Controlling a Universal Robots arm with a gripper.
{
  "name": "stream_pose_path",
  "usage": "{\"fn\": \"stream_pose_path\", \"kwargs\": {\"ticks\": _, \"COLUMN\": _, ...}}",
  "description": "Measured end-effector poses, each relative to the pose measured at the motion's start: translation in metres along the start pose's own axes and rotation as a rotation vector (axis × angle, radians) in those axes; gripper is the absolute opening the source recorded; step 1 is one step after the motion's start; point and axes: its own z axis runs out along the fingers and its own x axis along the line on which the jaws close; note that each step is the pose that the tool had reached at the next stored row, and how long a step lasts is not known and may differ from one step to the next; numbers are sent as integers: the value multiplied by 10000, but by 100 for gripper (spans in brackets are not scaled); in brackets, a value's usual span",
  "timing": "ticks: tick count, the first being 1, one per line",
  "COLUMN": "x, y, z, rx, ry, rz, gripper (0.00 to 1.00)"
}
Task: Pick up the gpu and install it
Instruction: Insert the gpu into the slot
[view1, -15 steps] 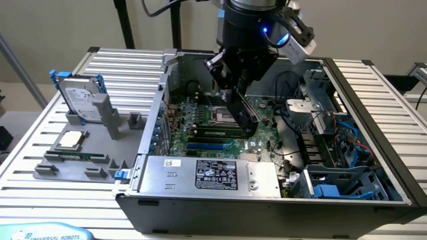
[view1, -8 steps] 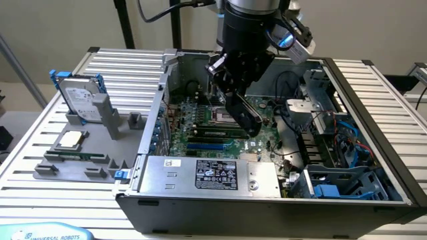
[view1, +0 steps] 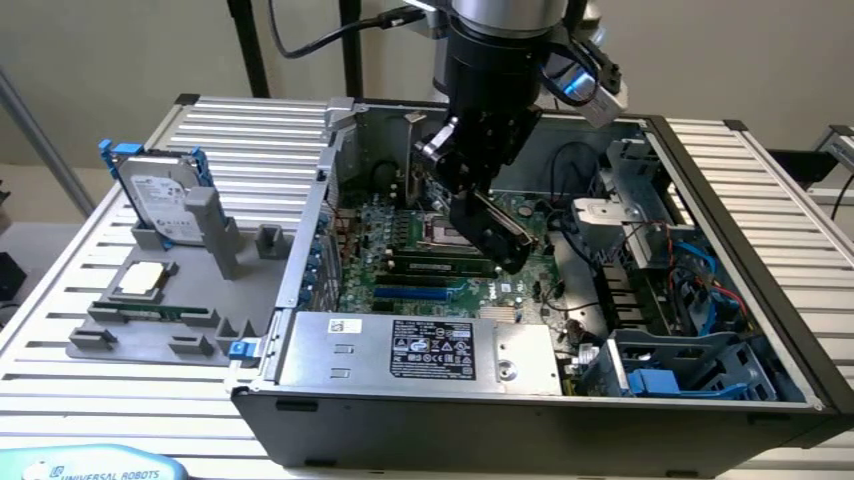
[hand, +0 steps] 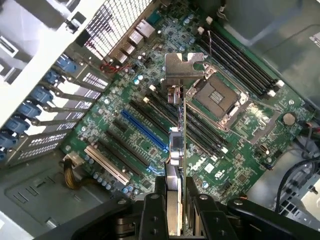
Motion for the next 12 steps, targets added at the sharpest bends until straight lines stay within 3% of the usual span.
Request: {"fn": "stream_pose_path", "kwargs": {"ticks": 12, "x": 1, "y": -2, "z": 108, "rx": 54, "ry": -37, "rz": -2176, "gripper": 26}}
